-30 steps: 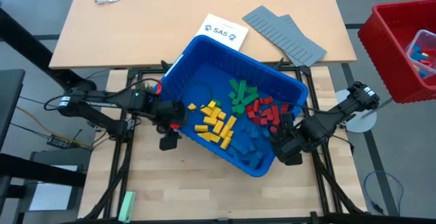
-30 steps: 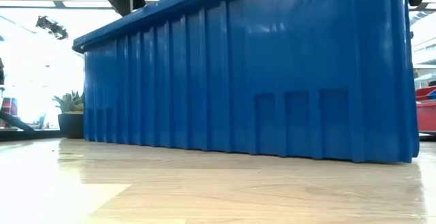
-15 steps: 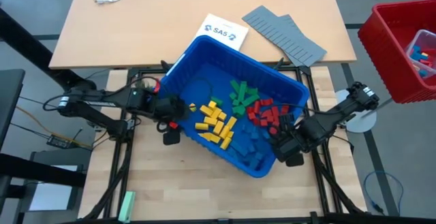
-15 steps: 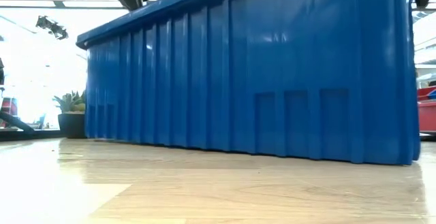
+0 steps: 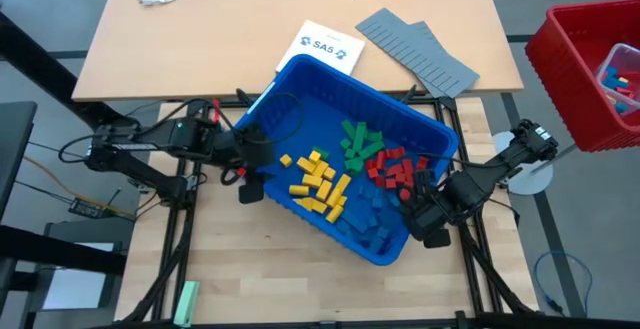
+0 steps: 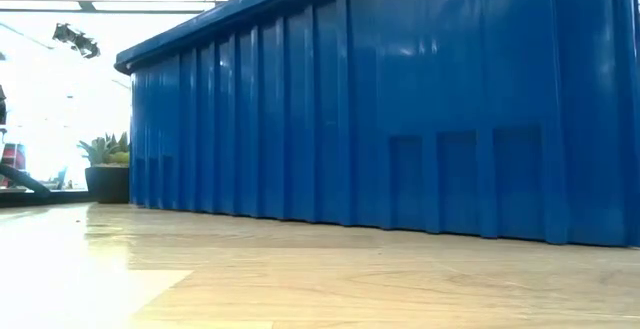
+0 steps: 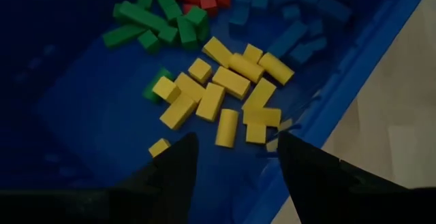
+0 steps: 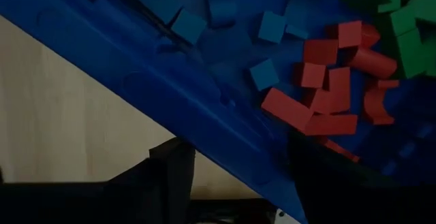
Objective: Sort blocks
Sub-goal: Adjust the blue bin
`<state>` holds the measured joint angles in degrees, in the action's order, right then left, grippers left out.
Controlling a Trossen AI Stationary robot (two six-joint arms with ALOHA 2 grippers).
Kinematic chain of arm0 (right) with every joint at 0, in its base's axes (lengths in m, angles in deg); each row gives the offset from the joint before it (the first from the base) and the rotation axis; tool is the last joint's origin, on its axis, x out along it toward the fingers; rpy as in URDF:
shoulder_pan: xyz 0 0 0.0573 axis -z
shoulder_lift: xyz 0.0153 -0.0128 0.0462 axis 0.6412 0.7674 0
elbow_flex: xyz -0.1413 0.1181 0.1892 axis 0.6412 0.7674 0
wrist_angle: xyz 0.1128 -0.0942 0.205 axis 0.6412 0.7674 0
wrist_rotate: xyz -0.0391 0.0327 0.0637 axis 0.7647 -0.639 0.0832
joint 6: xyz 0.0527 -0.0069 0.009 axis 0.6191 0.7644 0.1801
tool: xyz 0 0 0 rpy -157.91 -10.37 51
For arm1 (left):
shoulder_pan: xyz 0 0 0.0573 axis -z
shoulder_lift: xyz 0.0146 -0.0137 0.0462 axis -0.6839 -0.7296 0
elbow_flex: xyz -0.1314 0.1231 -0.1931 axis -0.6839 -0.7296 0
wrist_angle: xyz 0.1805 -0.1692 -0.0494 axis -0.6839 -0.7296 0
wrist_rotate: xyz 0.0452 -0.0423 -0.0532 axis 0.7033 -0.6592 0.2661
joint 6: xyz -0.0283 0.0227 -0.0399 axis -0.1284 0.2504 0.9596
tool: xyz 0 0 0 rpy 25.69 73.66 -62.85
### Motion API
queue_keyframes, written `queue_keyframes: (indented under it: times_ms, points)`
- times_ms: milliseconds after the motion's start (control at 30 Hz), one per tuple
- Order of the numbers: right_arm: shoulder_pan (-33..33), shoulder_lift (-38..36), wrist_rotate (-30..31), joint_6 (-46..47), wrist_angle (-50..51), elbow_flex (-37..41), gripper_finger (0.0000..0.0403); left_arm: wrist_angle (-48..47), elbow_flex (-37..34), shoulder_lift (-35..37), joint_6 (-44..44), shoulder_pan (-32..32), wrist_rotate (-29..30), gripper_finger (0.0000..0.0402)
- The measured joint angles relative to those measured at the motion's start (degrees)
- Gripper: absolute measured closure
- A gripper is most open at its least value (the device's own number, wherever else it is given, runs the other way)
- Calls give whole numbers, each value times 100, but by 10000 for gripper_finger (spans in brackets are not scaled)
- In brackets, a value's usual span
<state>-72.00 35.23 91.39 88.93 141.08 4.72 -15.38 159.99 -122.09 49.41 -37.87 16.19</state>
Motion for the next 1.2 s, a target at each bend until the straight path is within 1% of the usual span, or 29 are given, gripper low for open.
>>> queue_keyframes:
  times_ms: [167, 467, 567, 633, 833, 933, 1067, 1133, 1200]
  points:
    - [-124, 28, 289, -250, -141, 0, 175, -20, 0, 0, 0, -2, 15, 191]
    - [-277, 28, 408, -406, -203, 0, 142, -27, 0, 0, -27, -2, 18, 191]
    - [-349, 28, 406, -416, -208, 0, 140, -16, 0, 0, -39, -2, 16, 191]
    - [-363, 28, 399, -181, -241, 0, 141, -36, 0, 0, -198, -8, 7, 191]
    - [-462, 28, 231, 46, -227, 0, 144, -83, 0, 4, -524, -284, -8, 191]
    - [-456, 11, 111, 509, -234, 0, 142, -86, 0, 53, -702, -474, 29, 191]
    - [-454, -144, 75, 1479, -375, 0, 142, -86, 2, 50, -938, -888, 163, 191]
    - [-463, -291, 134, 1961, -489, 0, 144, -85, 2, 51, -977, -1099, 306, 191]
    - [-466, -491, 340, 2552, -605, 0, 146, -34, 2, 84, -1060, -1355, 431, 191]
